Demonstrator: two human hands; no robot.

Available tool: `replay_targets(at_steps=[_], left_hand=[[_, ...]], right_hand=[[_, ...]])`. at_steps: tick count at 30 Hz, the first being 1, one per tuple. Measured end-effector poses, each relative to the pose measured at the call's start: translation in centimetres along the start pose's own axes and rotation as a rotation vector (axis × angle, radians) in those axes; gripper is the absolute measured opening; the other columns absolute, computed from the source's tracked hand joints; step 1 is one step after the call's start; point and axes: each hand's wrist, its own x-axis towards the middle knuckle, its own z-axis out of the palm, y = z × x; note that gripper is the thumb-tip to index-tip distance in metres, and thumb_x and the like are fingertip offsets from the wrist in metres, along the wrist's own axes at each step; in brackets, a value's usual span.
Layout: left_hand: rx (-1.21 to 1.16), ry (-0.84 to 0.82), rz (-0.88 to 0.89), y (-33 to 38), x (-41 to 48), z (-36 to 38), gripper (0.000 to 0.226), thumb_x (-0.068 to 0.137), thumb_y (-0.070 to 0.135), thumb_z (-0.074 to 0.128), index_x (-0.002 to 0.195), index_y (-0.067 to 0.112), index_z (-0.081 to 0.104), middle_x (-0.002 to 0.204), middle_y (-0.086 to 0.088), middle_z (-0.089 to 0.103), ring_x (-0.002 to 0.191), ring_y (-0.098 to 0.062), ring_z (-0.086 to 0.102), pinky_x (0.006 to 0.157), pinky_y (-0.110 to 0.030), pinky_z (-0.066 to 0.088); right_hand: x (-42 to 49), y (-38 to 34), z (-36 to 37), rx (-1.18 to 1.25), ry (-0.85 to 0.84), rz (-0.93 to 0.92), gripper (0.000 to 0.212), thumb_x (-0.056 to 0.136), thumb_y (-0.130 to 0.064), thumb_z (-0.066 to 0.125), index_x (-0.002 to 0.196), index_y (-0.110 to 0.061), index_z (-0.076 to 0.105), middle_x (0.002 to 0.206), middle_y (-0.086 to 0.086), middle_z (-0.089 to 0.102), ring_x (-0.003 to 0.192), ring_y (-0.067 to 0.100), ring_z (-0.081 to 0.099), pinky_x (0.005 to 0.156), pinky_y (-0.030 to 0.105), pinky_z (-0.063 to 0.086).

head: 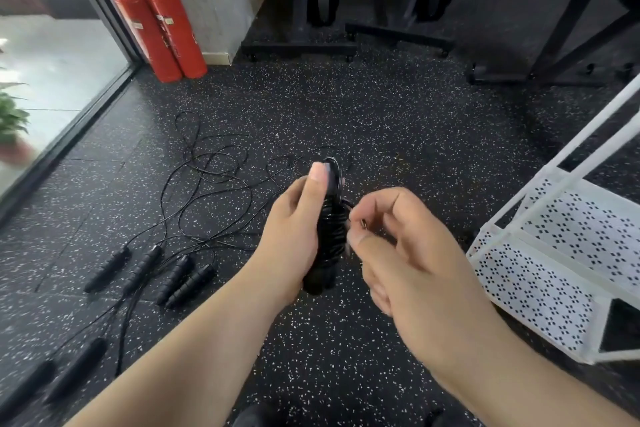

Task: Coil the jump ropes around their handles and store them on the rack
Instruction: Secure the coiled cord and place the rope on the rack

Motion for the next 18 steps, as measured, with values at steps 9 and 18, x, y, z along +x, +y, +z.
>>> replay_targets(at_steps=[9, 18], left_hand=[[-0.189, -0.197, -0.037, 0.2, -0.5, 1.7, 0.079, 0.088, 0.070, 0.059, 0.127, 0.001, 0.057, 0.088, -0.021, 0.069, 0.067, -0.031, 0.063, 0.064, -0.044, 0.055], [-0.251, -0.328, -0.213, -1.2, 0.6, 2.3, 0.059, 0.108, 0.059, 0.039, 0.127, 0.015, 0.074, 0.121, -0.021, 0.073, 0.101, -0.035, 0.068, 0.101, -0.057, 0.057]], right_hand=[[5.5, 2.5, -4.6, 0.525, 0.193, 0.270, 0.021, 0.101, -0.005, 0.064, 0.086, -0.018, 0.056, 0.068, -0.002, 0.049, 0.051, 0.010, 0.031, 0.042, 0.023, 0.029], [6.2, 5.3, -3.7, 0.216, 0.258, 0.277, 0.011, 0.107, -0.024, 0.063, 0.102, -0.020, 0.072, 0.088, 0.006, 0.072, 0.078, 0.024, 0.062, 0.067, 0.039, 0.052]])
